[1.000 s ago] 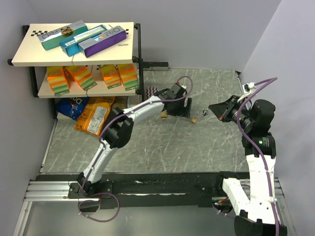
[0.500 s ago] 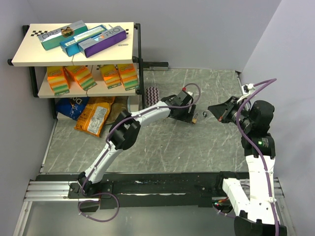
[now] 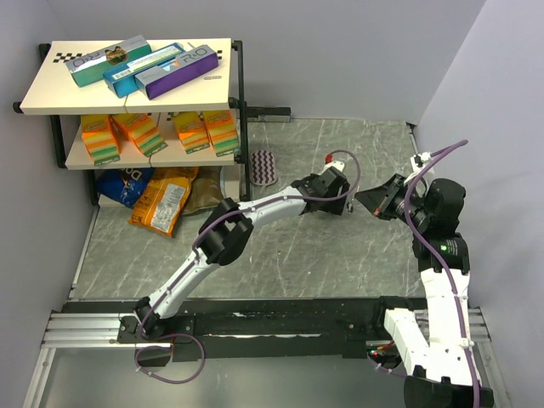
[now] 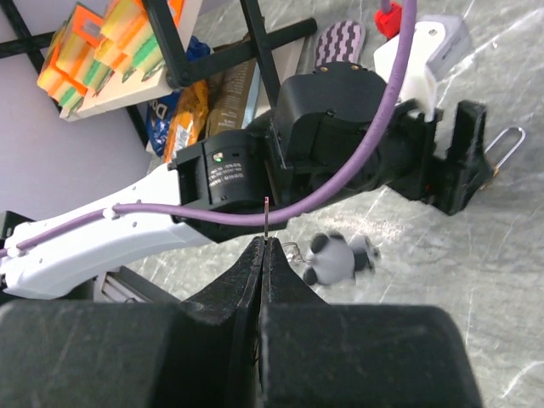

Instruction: Unlock with the key

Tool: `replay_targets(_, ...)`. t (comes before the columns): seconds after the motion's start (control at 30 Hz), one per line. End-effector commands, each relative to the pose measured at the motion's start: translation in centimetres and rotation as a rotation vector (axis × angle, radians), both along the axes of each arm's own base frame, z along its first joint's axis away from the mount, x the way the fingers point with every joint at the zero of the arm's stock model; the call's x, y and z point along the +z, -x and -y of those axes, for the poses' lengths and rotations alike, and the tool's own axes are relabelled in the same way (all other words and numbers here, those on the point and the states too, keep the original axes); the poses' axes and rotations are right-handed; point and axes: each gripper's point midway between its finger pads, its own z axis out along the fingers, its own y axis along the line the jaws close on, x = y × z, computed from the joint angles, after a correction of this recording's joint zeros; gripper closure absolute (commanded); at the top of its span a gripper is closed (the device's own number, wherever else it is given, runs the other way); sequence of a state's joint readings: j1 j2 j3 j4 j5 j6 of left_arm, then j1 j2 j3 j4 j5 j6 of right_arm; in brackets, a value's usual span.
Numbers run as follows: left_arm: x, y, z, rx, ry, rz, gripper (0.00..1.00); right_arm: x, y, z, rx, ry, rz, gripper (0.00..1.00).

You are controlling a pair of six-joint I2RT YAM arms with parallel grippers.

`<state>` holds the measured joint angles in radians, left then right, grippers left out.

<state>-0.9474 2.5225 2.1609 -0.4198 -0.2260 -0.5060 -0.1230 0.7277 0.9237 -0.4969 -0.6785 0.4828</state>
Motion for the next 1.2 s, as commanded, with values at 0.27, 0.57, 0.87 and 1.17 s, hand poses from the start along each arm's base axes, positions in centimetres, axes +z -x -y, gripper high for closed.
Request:
replay_targets(0.27,-7.5,2.3,-0.5,0.029,-0.124,-0.055,0.30,1.1,0.1,-1.1,0.045,-0.034,0.047,1.00)
replay_targets(0.57,-10.2,4.8,-1.1,-0.043,-0.168,-0.118,0.40,0.7,0.1,-1.3,0.047,-0.048,0.044,1.00)
replay_targets(0.87,-12.3,6.8,-5.6,-0.043,-0.318,-0.158,0.57,0.4,-0.2,-1.6,0.063,-0.069,0.030,1.00)
replay_targets(1.17,-12.4,8.9,-12.0,-0.103,-0.470,-0.174,0.69,0.3,-1.0,-1.4,0.055,-0.064,0.029,1.00)
